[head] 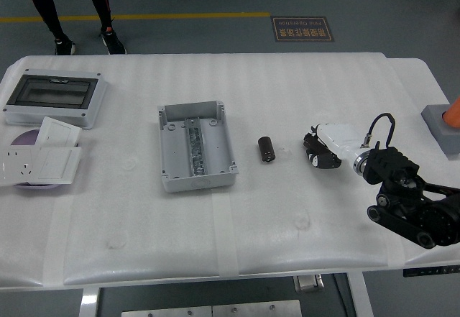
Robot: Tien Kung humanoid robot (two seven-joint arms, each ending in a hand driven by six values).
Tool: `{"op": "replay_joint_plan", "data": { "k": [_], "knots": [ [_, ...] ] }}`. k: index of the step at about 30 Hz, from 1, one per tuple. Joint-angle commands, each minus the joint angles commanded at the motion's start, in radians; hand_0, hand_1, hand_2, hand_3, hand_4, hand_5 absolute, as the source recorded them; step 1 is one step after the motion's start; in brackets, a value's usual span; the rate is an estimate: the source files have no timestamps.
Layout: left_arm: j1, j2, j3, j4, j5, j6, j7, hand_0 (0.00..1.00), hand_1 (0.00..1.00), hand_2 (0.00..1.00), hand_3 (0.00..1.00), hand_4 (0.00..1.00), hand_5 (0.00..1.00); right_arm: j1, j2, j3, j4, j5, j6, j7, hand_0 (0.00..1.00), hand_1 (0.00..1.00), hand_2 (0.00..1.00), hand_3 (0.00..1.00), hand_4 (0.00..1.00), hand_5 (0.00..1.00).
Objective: Pick up the battery,place it into the box
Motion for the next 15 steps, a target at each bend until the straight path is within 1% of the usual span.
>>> {"op": "replay_joint_plan", "data": {
  "k": [4,5,10,11,15],
  "knots": [
    [-0.003,0.001,0.000,0.001,0.000,0.003,-0.006,0.605,0.650,0.530,0.487,0.420,0.445,0.001,-0.002,0.004,0.000,0.003,-0.004,0.005,0.351,0.418,0.522,0.692,0.503,0.226],
    [-0.004,0.002,0.000,0.001,0.000,0.004,-0.007,0.603,0.650,0.557,0.489,0.419,0.447,0.001,-0.003,0.006,0.000,0.003,-0.004,0.006,0.343,0.414,0.512,0.693,0.491,0.215],
    [-0.005,0.003,0.000,0.001,0.000,0.008,-0.013,0.603,0.650,0.557,0.489,0.419,0.447,0.003,-0.003,0.010,0.000,0.002,-0.010,0.011,0.343,0.414,0.512,0.693,0.491,0.215],
    [-0.006,0.003,-0.001,0.001,0.001,0.009,-0.015,0.600,0.650,0.595,0.490,0.418,0.448,0.004,-0.002,0.009,-0.001,0.003,-0.010,0.011,0.342,0.413,0.512,0.693,0.480,0.206],
    [-0.005,0.004,-0.005,0.001,0.005,0.011,-0.017,0.600,0.650,0.595,0.490,0.418,0.448,0.003,0.001,0.004,-0.005,0.004,-0.010,0.012,0.342,0.413,0.512,0.693,0.480,0.206]
  ]
}}
